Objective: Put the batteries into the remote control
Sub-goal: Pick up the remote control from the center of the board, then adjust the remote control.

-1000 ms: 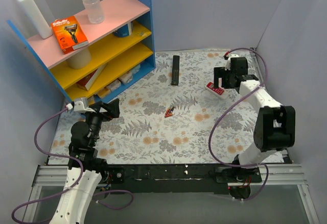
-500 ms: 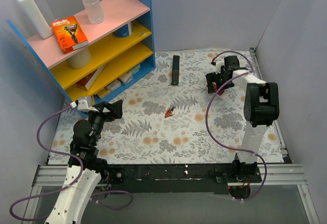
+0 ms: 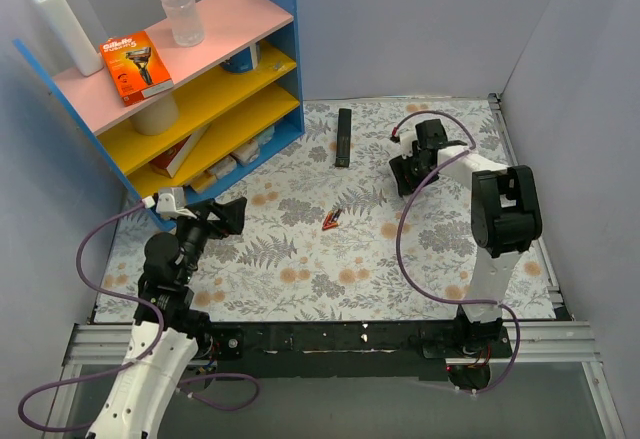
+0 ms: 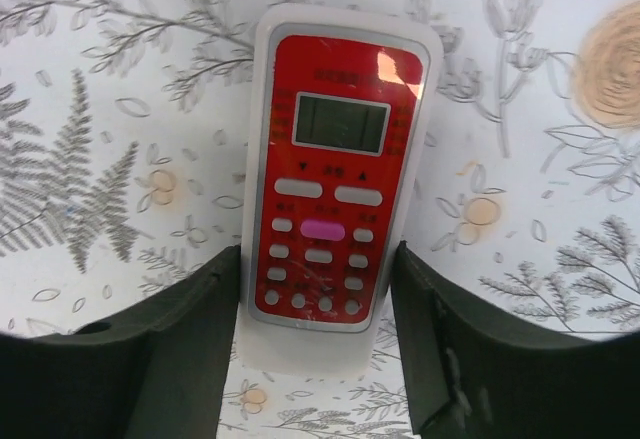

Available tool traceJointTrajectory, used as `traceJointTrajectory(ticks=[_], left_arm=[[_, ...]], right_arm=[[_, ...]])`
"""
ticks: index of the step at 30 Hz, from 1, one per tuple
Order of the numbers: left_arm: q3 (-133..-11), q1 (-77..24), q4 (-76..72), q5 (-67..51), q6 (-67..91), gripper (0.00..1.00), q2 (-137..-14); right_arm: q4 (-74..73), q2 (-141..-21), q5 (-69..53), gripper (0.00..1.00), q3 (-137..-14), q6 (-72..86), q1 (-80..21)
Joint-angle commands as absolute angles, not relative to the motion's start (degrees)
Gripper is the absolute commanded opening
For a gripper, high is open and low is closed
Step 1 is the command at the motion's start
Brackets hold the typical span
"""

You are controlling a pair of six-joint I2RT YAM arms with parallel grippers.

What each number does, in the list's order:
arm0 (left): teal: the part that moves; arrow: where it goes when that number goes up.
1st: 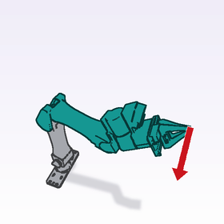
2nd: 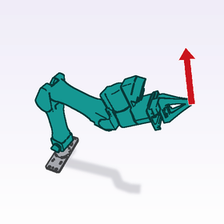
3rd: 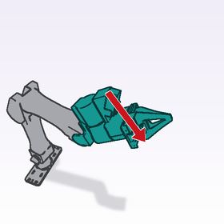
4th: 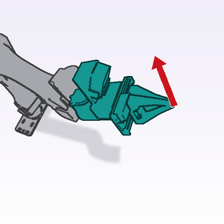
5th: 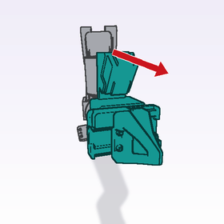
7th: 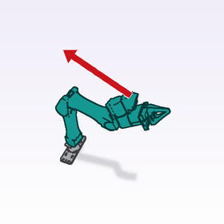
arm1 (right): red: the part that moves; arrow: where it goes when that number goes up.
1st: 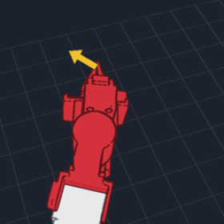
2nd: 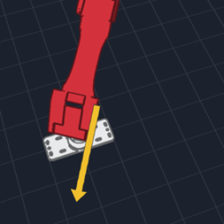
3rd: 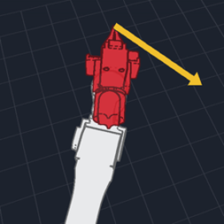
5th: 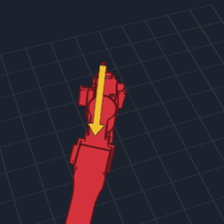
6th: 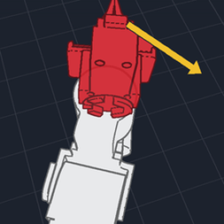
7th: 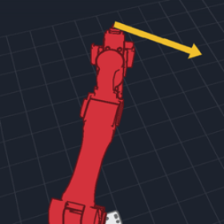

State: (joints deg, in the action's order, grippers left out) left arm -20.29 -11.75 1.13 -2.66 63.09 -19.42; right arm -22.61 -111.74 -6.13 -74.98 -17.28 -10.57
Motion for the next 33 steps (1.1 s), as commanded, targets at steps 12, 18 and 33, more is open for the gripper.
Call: traceJointTrajectory(ticks=[12,18,33], left_arm=[[-22.4,-12.8,-14.2,-25.9,70.9,0.98,-38.3],[-26.0,-17.2,-18.0,-28.0,72.1,0.98,-47.4],[-27.3,-23.8,-44.0,-31.7,83.9,0.98,-61.8]], right_arm=[[-15.7,-95.9,-24.7,0.20,-63.1,3.8,-21.2],[-5.2,-86.5,-39.2,0.20,-56.7,9.9,-24.3],[26.4,-73.5,-51.7,0.20,-44.1,28.7,-31.7]])
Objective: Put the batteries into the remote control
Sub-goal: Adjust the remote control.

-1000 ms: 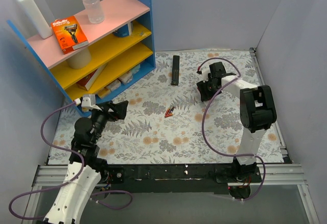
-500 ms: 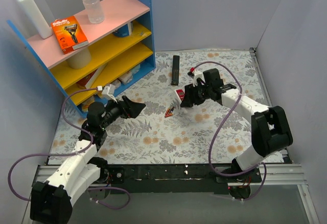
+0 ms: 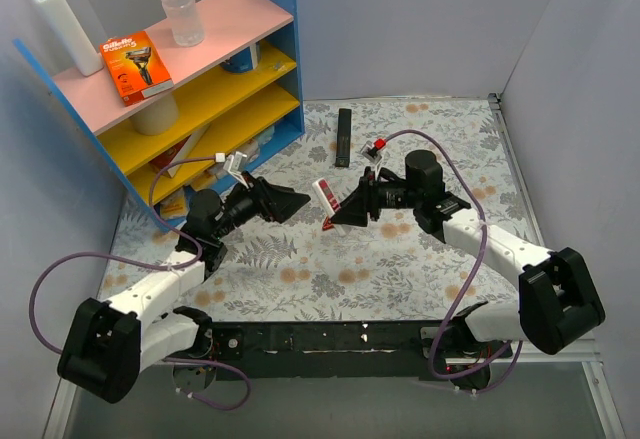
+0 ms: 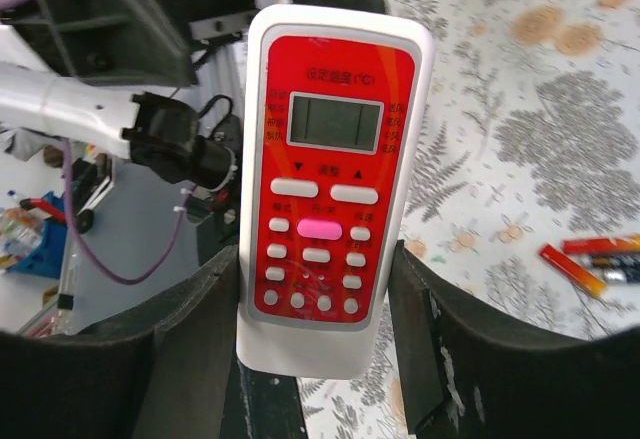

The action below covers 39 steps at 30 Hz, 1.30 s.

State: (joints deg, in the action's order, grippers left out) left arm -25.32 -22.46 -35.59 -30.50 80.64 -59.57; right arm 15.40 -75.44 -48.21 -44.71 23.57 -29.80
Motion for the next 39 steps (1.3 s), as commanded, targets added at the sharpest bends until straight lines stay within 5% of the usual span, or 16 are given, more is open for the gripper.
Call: traceJointTrajectory(ticks=[1,22,28,35,38,39], left_arm=[[-27.2,-24.0,-45.3,-31.7,84.6,0.98,-62.5],[-27.2,-27.2,-67.5,-35.2,99.8,0.93,-73.6],[-27.8,-27.5,-69.2,-35.3,101.9,0.77,-74.6],[-27.4,-27.9,-70.0,-34.5,104.9,0.42,-74.4],[-26.7,-28.0,-66.9,-31.6,104.9,0.27,-72.5],[-26.7,-27.9,-65.4,-29.5,104.4,0.23,-71.9]], right_arm=[[27.9,-73.3,-51.9,0.20,-44.0,29.2,-31.9],[42.9,-78.0,-56.6,0.20,-44.5,39.7,-34.4],[43.1,-79.3,-56.9,0.21,-44.7,39.7,-34.4],[43.4,-80.3,-56.9,0.24,-44.8,39.8,-34.4],[43.5,-80.4,-56.7,0.36,-44.8,39.6,-34.4],[43.1,-80.3,-56.6,0.47,-44.9,39.5,-34.3]])
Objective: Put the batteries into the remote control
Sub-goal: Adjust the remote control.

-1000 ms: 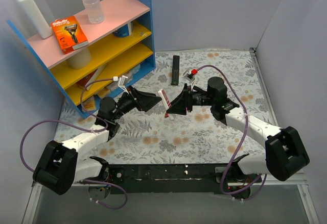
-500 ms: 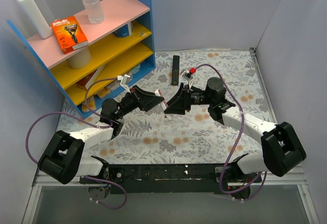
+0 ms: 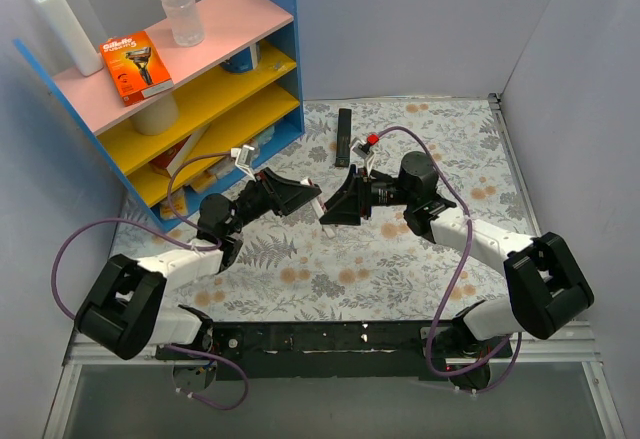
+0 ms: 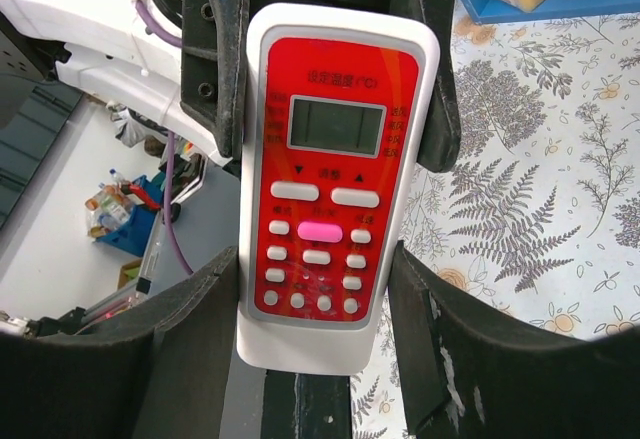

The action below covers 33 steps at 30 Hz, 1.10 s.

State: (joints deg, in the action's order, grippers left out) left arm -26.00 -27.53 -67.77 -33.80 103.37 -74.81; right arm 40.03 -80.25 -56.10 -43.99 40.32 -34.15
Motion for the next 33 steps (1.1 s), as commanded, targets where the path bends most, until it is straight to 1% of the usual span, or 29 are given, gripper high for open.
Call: traceJointTrajectory(ticks=[1,2,3,4,5,6,7,8,9,11,12,17,18,20,21,32,33], left_arm=[[-26.8,-28.0,-63.3,-28.1,104.1,0.17,-70.1],[-27.3,-28.1,-57.7,-26.5,103.5,0.14,-69.1],[-27.9,-28.2,-54.2,-24.9,102.6,0.10,-67.8],[-28.5,-28.2,-50.2,-20.8,101.0,0.04,-66.6],[-30.3,-28.3,-42.0,-18.8,100.0,0.01,-64.4],[-31.4,-28.5,-37.7,-16.8,99.4,0.00,-63.6],[-32.8,-28.6,-33.1,-12.4,98.7,0.00,-62.9],[-34.2,-28.6,-24.2,-10.8,98.4,0.00,-62.5],[-37.0,-28.6,-20.3,-9.5,98.3,0.00,-62.6],[-38.8,-28.6,-13.2,-7.5,98.3,0.00,-63.1],[-39.4,-28.6,-12.2,-7.3,99.0,0.00,-63.5],[-40.2,-28.7,-10.3,-7.0,102.3,0.00,-64.2],[-40.3,-28.8,-9.9,-7.2,102.6,0.00,-64.4],[-41.1,-28.9,-9.1,-7.3,102.7,0.00,-64.5],[-41.2,-29.0,-8.9,-6.9,102.7,0.00,-64.5],[-41.0,-29.3,-6.6,-4.4,104.2,0.00,-63.4],[-41.0,-29.3,-6.6,-4.2,104.2,0.00,-63.3]], right_arm=[[42.2,-80.1,-56.4,0.54,-45.1,38.9,-34.4],[40.8,-79.8,-55.9,0.61,-45.3,36.5,-34.4],[36.1,-78.7,-54.2,0.72,-45.6,34.3,-34.4],[33.4,-78.1,-53.1,0.76,-46.7,32.2,-34.5],[30.8,-77.4,-51.7,0.78,-47.3,27.0,-34.6],[24.1,-75.6,-47.9,0.83,-48.1,24.5,-34.8],[21.2,-74.7,-45.4,0.83,-48.7,22.1,-35.1],[18.5,-73.7,-42.7,0.84,-49.4,19.6,-35.7],[17.0,-71.8,-37.6,0.84,-49.3,16.8,-35.9],[14.9,-70.1,-33.2,0.84,-48.2,14.9,-37.0],[14.7,-68.7,-30.1,0.84,-47.8,13.8,-37.3],[15.1,-67.2,-22.0,0.83,-46.3,12.1,-41.5],[15.9,-66.8,-19.1,0.81,-45.1,12.0,-42.1],[19.0,-66.7,-17.1,0.78,-43.9,12.3,-43.6],[19.4,-67.0,-15.9,0.75,-43.5,12.4,-44.1],[21.7,-72.2,-10.6,0.65,-44.6,11.0,-49.2],[21.7,-72.5,-9.7,0.62,-44.6,11.1,-49.4]])
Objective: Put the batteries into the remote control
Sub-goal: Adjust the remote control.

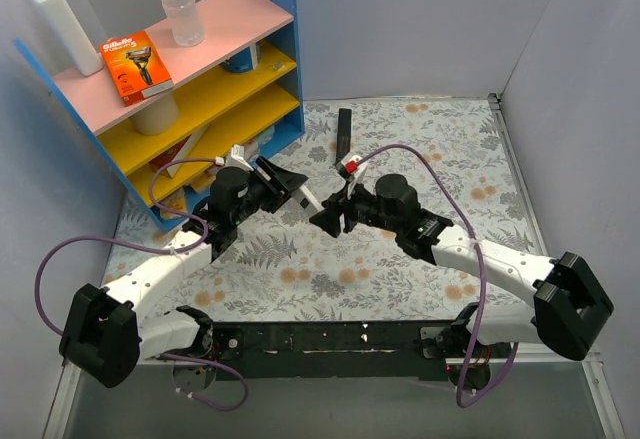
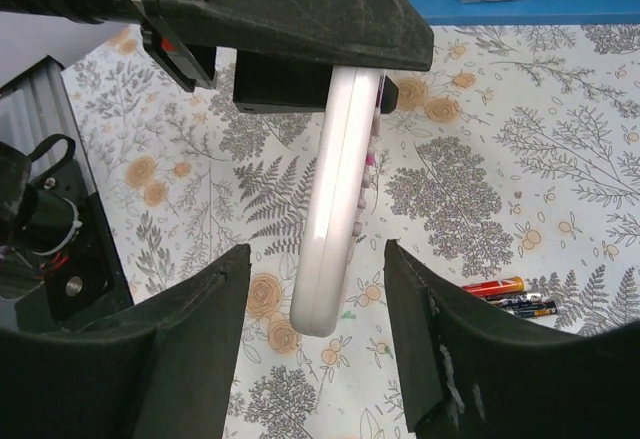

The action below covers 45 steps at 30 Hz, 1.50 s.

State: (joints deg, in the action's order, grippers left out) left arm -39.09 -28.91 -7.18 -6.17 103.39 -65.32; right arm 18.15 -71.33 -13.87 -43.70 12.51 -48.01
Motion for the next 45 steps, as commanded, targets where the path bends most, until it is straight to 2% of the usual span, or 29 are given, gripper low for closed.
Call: traceJointTrajectory(ticks=[1,2,3,4,5,7,8,9,11,12,13,16,21,27,32,38,45], left_arm=[[-41.0,-29.4,-6.4,-4.1,104.2,0.00,-63.3],[-41.1,-29.4,-6.4,-4.0,104.3,0.00,-63.2],[-41.0,-29.3,-6.4,-3.9,104.3,0.00,-63.0],[-41.0,-29.4,-6.2,-3.9,104.3,0.00,-63.0],[-41.0,-29.4,-6.2,-3.5,104.1,0.00,-63.0],[-40.9,-29.4,-6.0,-3.3,103.4,0.00,-62.5],[-40.9,-29.4,-6.1,-2.9,102.3,0.03,-62.2],[-40.6,-29.4,-6.1,-2.8,101.8,0.25,-62.0],[-40.1,-29.4,-7.0,-2.7,100.5,0.45,-60.6],[-39.9,-29.4,-7.2,-2.5,98.7,0.61,-60.1],[-39.7,-29.2,-7.6,-2.3,98.0,0.69,-58.9],[-38.4,-29.0,-8.3,-1.7,94.1,0.84,-56.6],[-31.1,-27.0,-15.3,-5.0,87.9,0.85,-47.9],[-22.5,-24.0,-29.0,-15.0,85.4,0.85,-40.5],[-21.7,-22.9,-37.9,-23.3,87.5,0.84,-44.0],[-21.7,-22.9,-52.2,-29.0,94.6,0.77,-51.4],[-22.0,-22.9,-66.3,-35.2,102.9,0.62,-59.5]], right_arm=[[22.0,-72.8,-9.4,0.60,-44.7,11.0,-49.5],[22.1,-73.3,-9.1,0.56,-44.8,11.2,-49.7],[22.1,-73.6,-9.4,0.44,-45.0,11.1,-49.7],[21.9,-73.7,-9.6,0.38,-45.2,11.2,-49.8],[21.7,-73.9,-9.9,0.25,-45.5,11.2,-49.8],[21.7,-73.8,-9.8,0.14,-45.6,11.5,-49.8],[21.5,-73.8,-10.2,0.03,-45.8,11.7,-49.8],[21.4,-73.7,-10.4,0.01,-46.1,12.2,-49.8],[20.6,-73.3,-10.8,0.01,-46.6,13.1,-49.7],[20.4,-73.0,-11.2,0.01,-46.7,13.3,-49.7],[20.1,-72.8,-11.5,0.01,-47.2,13.4,-49.7],[19.0,-71.9,-14.1,0.01,-48.5,14.3,-48.9],[21.1,-71.7,-27.0,0.01,-49.0,20.2,-44.1],[30.6,-72.4,-43.4,0.01,-48.3,28.9,-38.2],[39.9,-74.4,-51.7,0.01,-48.3,37.0,-37.2],[47.5,-76.7,-54.9,0.01,-47.6,43.8,-37.2],[50.1,-77.9,-55.1,0.01,-47.5,45.8,-37.0]])
